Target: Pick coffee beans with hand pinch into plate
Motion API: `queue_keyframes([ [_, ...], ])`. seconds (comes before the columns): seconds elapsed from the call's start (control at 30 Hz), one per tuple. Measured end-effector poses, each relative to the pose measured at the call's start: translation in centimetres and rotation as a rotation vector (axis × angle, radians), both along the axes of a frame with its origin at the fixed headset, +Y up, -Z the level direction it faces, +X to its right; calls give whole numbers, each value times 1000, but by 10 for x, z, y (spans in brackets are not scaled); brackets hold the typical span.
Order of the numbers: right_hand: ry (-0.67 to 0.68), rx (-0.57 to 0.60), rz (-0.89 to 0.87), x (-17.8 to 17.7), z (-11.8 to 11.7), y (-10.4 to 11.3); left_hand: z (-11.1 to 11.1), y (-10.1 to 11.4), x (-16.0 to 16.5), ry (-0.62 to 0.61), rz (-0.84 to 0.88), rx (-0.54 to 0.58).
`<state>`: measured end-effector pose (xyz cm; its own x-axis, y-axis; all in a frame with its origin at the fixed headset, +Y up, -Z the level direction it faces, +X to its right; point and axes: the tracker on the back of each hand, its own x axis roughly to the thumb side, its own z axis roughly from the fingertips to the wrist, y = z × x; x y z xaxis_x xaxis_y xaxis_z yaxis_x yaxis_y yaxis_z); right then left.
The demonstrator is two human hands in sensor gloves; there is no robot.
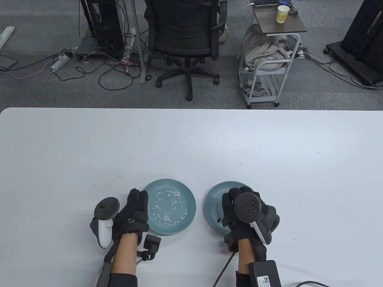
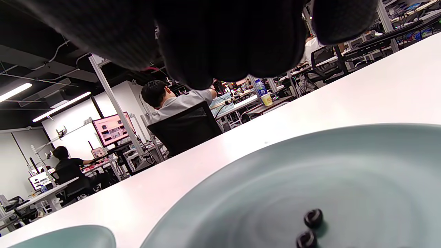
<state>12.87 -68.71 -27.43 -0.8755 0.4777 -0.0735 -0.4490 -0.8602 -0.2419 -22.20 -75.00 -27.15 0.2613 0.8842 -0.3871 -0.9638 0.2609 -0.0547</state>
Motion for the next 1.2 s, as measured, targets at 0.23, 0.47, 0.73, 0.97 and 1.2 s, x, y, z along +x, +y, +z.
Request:
queue_keyframes([
  [0.23,0,3,-41,4,1,0,1,2,0,-4,25,-5],
  [0.47,-3,-8,-71,8,0,-3,2,5,2,-28,40,-23],
  [0.73,-3,-19,-77,9,1,-2,3,5,2,-44,33,-44],
  [0.97,-6,-28,-70,10,1,-2,3,5,1,-28,15,-41],
  [1.2,68,-154,13,-2,-4,0,6,45,13,-91,-232,308],
])
